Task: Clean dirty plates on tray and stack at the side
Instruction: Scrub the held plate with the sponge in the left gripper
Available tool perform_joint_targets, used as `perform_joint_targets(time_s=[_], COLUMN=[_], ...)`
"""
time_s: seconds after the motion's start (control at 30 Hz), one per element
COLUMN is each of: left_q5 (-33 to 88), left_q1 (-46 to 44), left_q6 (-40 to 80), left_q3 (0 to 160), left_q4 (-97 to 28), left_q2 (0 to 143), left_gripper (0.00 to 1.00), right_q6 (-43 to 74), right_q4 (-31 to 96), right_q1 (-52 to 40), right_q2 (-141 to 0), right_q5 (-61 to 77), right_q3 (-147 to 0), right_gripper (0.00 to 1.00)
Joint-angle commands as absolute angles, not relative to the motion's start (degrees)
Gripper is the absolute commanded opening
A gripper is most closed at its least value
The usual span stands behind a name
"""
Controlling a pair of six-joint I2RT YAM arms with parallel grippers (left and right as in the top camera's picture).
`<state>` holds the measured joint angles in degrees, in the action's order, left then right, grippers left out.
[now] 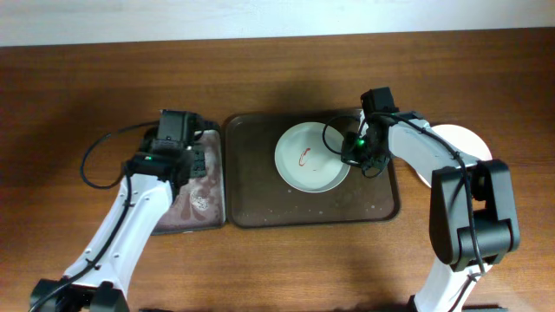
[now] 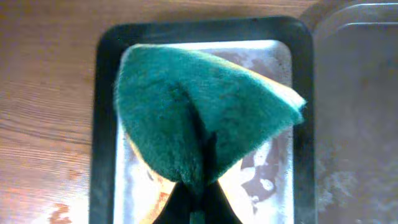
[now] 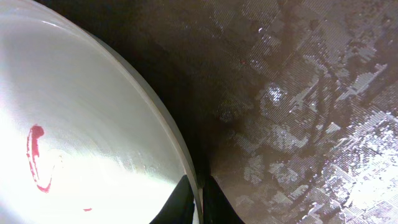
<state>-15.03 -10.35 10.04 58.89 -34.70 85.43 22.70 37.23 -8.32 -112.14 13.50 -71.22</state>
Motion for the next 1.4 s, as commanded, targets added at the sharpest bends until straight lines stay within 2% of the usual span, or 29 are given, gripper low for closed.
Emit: perform_joint_targets(time_s=[0.0, 0.3, 0.37, 0.43, 0.67, 0.8, 1.03, 1.1, 1.23, 1.37], left_q5=[-4.0, 18.8, 20.4, 22.0, 27.7, 28.6, 30.2, 27.7, 8.9, 3.6], left_q1=[-6.5, -5.9, -6.3, -7.2, -16.8, -22.5, -27.0, -27.4, -26.3, -24.8], left_q6=[9.5, 10.1, 13.5, 13.9, 18.7, 25.1, 31.5, 31.4, 31.5, 31.5], left_q3=[60.4, 60.4, 59.9, 59.6, 59.4, 59.4, 59.4, 59.4, 59.4, 60.1], left_q4=[-34.6, -33.4, -32.1, -30.8, -20.6, -12.4, -7.8, -8.3, -14.9, -19.5], left_q2=[83.9, 83.9, 84.1, 84.7, 94.5, 101.8, 109.7, 110.4, 110.3, 109.3], left_gripper=[0.00, 0.00, 0.00, 0.00, 0.00, 0.00, 0.00, 0.00, 0.00, 0.00], right_q6=[23.0, 23.0, 23.0, 23.0, 23.0, 23.0, 23.0, 23.0, 24.0, 27.6], right_q4=[37.7, 40.2, 40.3, 40.2, 40.3, 40.2, 40.3, 40.5, 42.5, 45.7], right_q1=[-8.7, -17.0, -17.9, -18.4, -18.5, -18.5, -18.4, -18.4, -18.4, -18.4], right_q2=[-111.0, -111.0, -111.0, -111.0, -111.0, -111.0, -111.0, -111.0, -111.0, -111.0], right_q5=[12.9, 13.3, 13.3, 13.3, 13.2, 13.2, 13.2, 13.2, 11.2, 6.8], right_q3=[-70.7, -70.7, -70.7, -70.7, -70.7, -70.7, -70.7, -70.7, -70.7, -70.7], right_gripper=[0.08, 0.05, 0.07, 0.14, 0.15, 0.26, 0.26, 0.26, 0.26, 0.25])
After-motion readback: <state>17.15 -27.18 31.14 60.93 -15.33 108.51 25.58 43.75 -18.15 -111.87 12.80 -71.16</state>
